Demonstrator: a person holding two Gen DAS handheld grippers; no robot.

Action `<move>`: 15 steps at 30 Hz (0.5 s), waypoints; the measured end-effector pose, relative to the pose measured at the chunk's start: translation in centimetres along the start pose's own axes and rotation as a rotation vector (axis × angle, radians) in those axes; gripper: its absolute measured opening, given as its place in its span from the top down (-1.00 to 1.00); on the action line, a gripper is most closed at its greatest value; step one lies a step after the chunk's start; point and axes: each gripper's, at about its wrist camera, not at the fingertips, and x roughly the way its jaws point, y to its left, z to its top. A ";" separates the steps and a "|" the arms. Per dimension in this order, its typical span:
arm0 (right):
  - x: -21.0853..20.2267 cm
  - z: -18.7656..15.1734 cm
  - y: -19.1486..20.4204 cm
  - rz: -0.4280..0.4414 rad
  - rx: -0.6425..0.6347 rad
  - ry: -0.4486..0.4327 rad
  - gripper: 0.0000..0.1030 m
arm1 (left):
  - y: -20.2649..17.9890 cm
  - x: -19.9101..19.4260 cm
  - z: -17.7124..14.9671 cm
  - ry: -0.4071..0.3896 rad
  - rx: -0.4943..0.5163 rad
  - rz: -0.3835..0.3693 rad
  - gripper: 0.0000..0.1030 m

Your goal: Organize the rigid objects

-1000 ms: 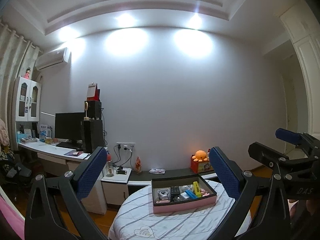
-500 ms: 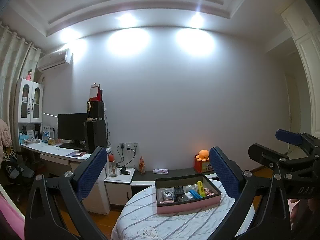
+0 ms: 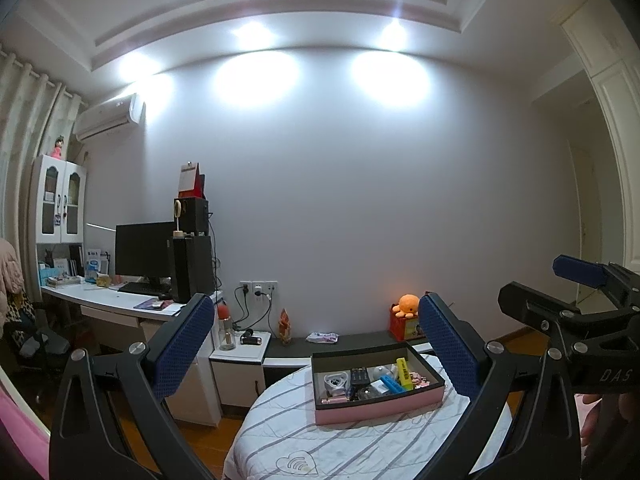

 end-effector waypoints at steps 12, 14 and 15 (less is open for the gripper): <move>0.3 0.0 0.2 -0.001 -0.001 0.012 -1.00 | -0.1 0.2 0.1 0.007 0.011 0.010 -1.00; 0.3 0.0 0.2 -0.001 0.000 0.015 -1.00 | -0.1 0.3 0.1 0.008 0.014 0.012 -1.00; 0.3 0.0 0.2 -0.001 -0.001 0.015 -1.00 | -0.1 0.3 0.1 0.008 0.014 0.014 -1.00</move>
